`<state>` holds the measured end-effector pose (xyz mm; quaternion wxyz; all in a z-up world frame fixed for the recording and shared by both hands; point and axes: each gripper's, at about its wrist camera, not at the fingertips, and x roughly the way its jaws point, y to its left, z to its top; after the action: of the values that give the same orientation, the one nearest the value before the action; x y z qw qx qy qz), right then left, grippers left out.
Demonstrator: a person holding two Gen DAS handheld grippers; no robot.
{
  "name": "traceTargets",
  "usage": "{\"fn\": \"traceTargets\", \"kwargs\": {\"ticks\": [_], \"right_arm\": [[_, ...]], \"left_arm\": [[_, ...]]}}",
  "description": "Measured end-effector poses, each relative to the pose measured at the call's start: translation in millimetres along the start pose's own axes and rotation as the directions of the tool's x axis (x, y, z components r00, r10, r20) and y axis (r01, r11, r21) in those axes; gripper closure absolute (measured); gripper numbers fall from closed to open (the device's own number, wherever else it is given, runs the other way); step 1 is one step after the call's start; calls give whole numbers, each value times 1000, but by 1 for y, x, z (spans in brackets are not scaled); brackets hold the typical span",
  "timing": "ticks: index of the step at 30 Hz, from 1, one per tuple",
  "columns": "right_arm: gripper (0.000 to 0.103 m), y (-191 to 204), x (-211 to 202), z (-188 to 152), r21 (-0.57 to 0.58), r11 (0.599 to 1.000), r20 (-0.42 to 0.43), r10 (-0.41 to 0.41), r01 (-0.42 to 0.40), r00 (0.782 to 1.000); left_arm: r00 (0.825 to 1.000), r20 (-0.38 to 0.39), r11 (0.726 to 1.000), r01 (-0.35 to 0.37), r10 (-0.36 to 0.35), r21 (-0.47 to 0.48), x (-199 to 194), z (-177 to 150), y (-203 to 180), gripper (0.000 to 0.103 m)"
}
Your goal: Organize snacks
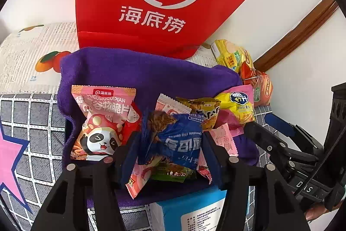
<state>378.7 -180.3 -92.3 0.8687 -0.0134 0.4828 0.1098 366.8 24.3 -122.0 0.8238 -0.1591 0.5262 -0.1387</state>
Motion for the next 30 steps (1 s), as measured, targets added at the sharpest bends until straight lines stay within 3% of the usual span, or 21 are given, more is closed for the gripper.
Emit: {"fn": "traceTargets", "kwargs": {"ticks": [9, 16, 25, 30], "right_arm": [[23, 11, -19, 1, -18, 1000, 37, 7, -6, 999], [23, 21, -66, -6, -30, 1000, 116, 3, 0, 993], [23, 22, -113, -51, 11, 1000, 132, -3, 1, 991], [23, 35, -142, -88, 0, 997, 160, -80, 81, 984]], "left_arm": [[998, 56, 1000, -17, 17, 6, -27, 0, -5, 42], [992, 110, 996, -73, 67, 50, -62, -8, -19, 42], [980, 156, 984, -142, 125, 105, -105, -57, -34, 41], [965, 209, 972, -190, 160, 135, -128, -93, -47, 35]]}}
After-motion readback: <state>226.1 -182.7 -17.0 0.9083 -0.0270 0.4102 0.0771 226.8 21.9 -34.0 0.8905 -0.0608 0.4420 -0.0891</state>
